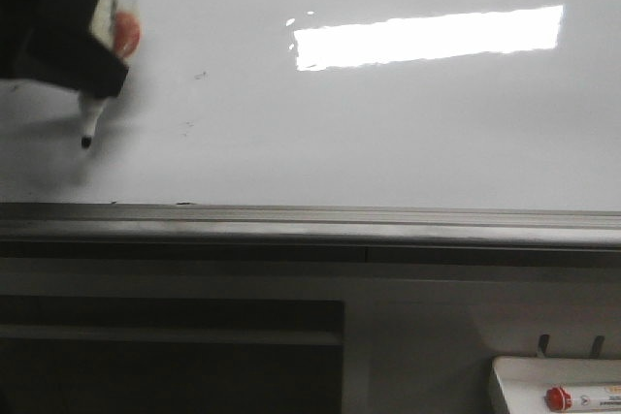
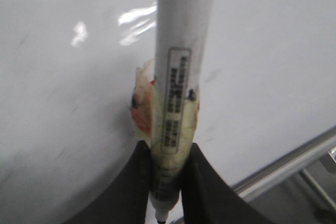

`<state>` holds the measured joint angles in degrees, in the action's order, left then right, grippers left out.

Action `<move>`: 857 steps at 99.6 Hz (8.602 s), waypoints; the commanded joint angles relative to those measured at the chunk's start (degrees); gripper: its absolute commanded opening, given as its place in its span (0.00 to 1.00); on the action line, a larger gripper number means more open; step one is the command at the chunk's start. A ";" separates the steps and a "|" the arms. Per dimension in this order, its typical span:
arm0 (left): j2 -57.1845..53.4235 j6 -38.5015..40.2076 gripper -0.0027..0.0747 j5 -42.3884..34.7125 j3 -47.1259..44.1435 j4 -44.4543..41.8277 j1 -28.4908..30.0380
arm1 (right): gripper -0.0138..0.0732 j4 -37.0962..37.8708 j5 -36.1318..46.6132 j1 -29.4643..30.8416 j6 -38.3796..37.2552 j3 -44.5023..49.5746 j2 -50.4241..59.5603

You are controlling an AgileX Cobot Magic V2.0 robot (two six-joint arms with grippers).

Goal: Write number 2 on whiteboard

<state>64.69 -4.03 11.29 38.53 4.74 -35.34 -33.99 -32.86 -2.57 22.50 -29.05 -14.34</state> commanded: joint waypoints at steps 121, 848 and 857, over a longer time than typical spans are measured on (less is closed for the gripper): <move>-7.62 -13.92 0.01 18.80 10.63 -10.39 -17.39 | 0.63 -21.33 0.85 -40.08 39.39 -32.76 -55.42; 11.53 -15.00 0.01 -12.52 14.51 24.71 13.37 | 0.08 -16.80 -5.58 -34.25 29.90 -23.38 -23.76; 11.98 -15.00 0.10 -12.39 14.51 24.71 13.37 | 0.08 -16.80 -5.58 -34.25 29.90 -23.38 -23.76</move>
<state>75.56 -19.40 2.04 51.95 29.06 -22.23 -49.17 -40.87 -37.08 52.78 -51.05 -38.22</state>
